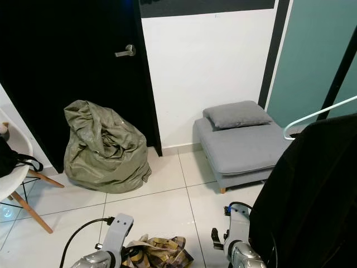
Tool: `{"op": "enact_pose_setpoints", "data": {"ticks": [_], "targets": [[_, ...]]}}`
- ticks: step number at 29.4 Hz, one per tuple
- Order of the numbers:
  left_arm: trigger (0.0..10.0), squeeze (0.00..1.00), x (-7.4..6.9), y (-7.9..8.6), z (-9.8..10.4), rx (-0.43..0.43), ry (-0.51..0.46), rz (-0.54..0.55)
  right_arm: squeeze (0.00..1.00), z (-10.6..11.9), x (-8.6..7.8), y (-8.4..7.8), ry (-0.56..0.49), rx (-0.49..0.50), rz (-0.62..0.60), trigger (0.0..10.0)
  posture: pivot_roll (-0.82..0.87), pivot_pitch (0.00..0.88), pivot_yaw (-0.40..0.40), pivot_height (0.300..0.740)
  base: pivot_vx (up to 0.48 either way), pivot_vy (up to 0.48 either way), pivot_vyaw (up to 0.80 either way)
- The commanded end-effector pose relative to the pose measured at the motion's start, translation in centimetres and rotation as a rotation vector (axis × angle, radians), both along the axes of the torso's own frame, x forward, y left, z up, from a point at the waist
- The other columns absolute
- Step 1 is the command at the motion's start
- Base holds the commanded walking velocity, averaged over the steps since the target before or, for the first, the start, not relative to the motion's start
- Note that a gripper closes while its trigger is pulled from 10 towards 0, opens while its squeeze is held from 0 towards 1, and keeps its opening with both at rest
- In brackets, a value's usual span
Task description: Hang hanger
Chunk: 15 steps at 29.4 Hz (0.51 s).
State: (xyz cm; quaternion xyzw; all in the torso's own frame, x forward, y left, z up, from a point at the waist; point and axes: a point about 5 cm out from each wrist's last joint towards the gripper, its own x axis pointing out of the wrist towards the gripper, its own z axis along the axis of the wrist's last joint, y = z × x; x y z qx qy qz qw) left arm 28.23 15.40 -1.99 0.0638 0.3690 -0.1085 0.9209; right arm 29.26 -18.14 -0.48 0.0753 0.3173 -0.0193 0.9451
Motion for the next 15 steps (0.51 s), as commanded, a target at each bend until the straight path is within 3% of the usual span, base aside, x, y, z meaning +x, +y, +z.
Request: {"op": "enact_pose_setpoints", "data": {"ticks": [1, 15], "targets": [[10.0, 0.00, -0.25, 0.51, -0.23, 0.003, 0.016, 0.019, 0.00, -0.17, -0.09, 0.17, 0.015, 0.015, -0.007, 10.0, 0.06, 0.103, 0.055, 0.740, 0.000, 0.000, 0.00], [10.0, 0.00, -0.43, 0.43, -0.39, -0.002, 0.021, 0.022, 0.00, -0.33, -0.29, 0.03, 0.021, 0.017, -0.010, 10.0, 0.06, 0.099, 0.049, 0.740, 0.000, 0.000, 0.00]]}}
